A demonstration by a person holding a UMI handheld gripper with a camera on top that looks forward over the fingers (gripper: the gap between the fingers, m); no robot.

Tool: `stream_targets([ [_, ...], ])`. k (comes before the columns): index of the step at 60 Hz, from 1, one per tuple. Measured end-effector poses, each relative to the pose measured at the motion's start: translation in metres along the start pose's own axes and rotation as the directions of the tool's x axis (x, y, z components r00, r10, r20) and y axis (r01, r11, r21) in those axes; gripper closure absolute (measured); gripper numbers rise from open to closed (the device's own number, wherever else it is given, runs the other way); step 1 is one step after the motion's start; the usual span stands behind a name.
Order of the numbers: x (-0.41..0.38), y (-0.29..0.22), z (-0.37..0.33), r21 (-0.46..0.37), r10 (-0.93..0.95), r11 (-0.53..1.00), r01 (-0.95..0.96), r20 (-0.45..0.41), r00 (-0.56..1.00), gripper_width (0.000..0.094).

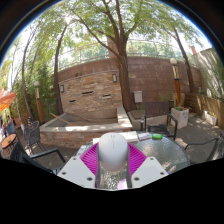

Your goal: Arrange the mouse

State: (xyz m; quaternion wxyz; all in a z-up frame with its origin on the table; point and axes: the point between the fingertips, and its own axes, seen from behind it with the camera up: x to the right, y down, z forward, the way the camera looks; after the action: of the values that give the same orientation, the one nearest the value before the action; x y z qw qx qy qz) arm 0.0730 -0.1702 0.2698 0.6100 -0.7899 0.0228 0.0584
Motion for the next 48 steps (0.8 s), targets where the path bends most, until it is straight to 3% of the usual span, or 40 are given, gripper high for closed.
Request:
stream_targets([
  [4,0.057,0.037,0.016,-0.068,-0.008,0.998,0.004,-0.056,0.998,0.059],
  [10,0.114,0.11,0.056,-0.232,-0.029,0.973,0.002,-0.112,0.993,0.0591],
  [17,0.154,0.195,0.07,-0.364,-0.063,0.931,0.022,-0.101,0.993,0.0577],
  [27,0.167,0.256,0.076,-0.474,-0.08,0.879,0.046,-0.051,0.996,0.043],
  [30,0.17,0.255,0.073,-0.48,-0.073,0.877,0.04,-0.05,0.996,0.0349],
  [35,0.169,0.236,0.064,-0.471,-0.091,0.88,0.06,-0.043,0.995,0.0078],
  [48,0.155,0.174,0.01,-0.44,-0.142,0.893,0.097,-0.07,0.987,0.0087],
])
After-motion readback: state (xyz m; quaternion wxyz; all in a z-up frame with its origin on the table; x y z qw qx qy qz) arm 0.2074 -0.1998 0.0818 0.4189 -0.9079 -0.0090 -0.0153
